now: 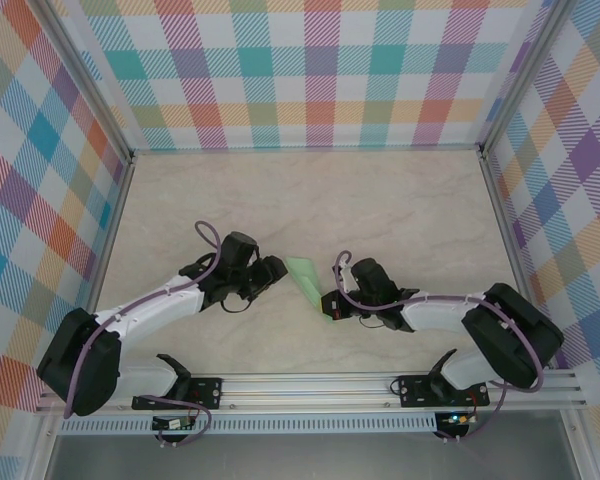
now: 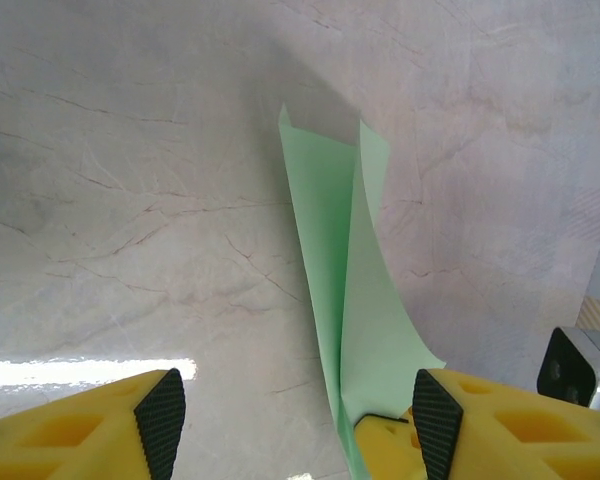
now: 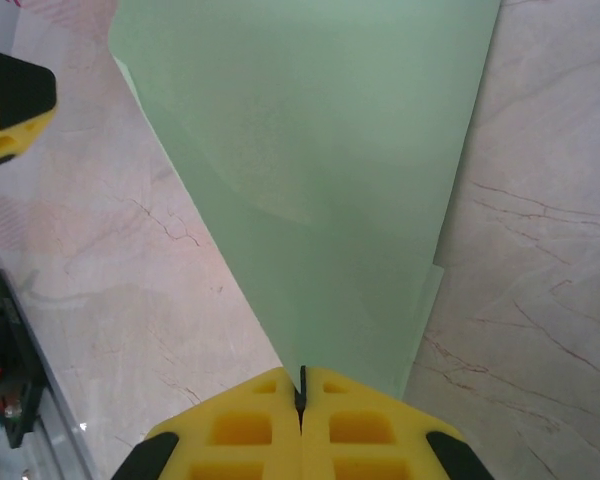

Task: Fold a paper plane with a square sheet of paper (pick it up from the middle)
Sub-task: Fold the wing for the fifth time at the center of the table.

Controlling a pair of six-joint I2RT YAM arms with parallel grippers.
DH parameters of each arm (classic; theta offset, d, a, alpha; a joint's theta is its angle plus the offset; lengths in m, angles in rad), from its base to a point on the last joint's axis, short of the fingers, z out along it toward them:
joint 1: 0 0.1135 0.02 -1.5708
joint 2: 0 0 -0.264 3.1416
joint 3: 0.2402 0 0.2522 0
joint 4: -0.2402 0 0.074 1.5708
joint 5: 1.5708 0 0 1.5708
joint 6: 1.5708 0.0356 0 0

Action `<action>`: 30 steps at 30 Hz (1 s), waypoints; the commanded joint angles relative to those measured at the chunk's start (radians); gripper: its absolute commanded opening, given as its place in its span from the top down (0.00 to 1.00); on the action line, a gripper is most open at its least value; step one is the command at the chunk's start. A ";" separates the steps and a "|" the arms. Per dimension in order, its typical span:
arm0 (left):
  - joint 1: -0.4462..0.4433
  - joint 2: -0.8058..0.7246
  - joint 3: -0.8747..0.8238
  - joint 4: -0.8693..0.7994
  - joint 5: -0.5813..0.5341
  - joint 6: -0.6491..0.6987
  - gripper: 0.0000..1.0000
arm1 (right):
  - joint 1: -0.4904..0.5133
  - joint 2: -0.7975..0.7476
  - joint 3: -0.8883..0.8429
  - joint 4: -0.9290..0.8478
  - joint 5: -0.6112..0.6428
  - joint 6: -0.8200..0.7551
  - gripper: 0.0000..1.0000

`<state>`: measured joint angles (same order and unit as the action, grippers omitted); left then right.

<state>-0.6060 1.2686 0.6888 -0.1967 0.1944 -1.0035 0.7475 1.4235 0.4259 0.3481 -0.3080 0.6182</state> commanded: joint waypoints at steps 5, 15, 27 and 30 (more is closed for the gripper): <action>0.002 0.017 -0.035 0.076 0.035 -0.018 0.37 | -0.019 0.059 0.001 0.058 -0.078 0.063 1.00; -0.018 0.048 -0.047 0.143 0.060 -0.016 0.41 | -0.042 0.146 -0.007 0.147 -0.144 0.170 0.99; -0.024 0.025 -0.097 0.219 0.068 -0.015 0.42 | -0.096 0.185 -0.014 0.226 -0.250 0.265 0.99; -0.031 0.029 -0.104 0.251 0.078 -0.009 0.45 | -0.101 0.200 -0.024 0.251 -0.250 0.305 0.99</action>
<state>-0.6220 1.3090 0.5987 0.0002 0.2531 -1.0214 0.6548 1.5982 0.4194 0.5480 -0.5274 0.8768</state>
